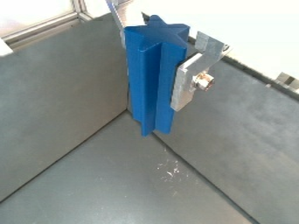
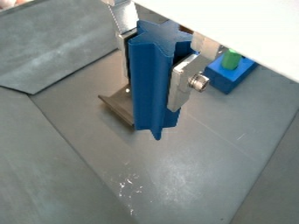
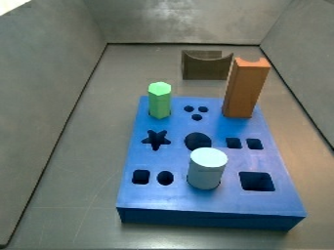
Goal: Pick up the star object. Move up. Move to above the board. Insert the star object.
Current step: Move to above the board.
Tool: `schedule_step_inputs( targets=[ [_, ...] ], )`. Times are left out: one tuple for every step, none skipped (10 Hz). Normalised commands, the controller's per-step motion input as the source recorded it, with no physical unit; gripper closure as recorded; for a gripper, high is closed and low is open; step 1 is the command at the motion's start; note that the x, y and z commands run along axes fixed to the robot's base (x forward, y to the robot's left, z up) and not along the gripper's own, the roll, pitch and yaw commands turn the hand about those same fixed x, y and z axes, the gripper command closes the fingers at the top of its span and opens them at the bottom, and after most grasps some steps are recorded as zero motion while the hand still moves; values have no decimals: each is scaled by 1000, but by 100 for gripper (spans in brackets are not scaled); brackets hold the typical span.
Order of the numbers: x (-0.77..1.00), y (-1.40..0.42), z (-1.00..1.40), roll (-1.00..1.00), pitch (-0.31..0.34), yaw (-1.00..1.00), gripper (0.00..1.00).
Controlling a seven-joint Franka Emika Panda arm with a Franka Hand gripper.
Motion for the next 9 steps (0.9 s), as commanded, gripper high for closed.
schedule_step_inputs(
  targets=[
    [15,-8,386,80,100,30,100],
    [10,-9,230,82,102,32,100],
    [123,-1000,57,18,361,-132,100],
    [126,-1000,50,29,329,-113,100],
    [124,-1000,56,7,218,-50,100],
    [125,-1000,56,-18,167,-38,100],
    [128,-1000,58,-16,101,-12,100],
    [128,-1000,60,-24,79,-1,100],
    [130,-1000,64,-17,62,2,100]
  ],
)
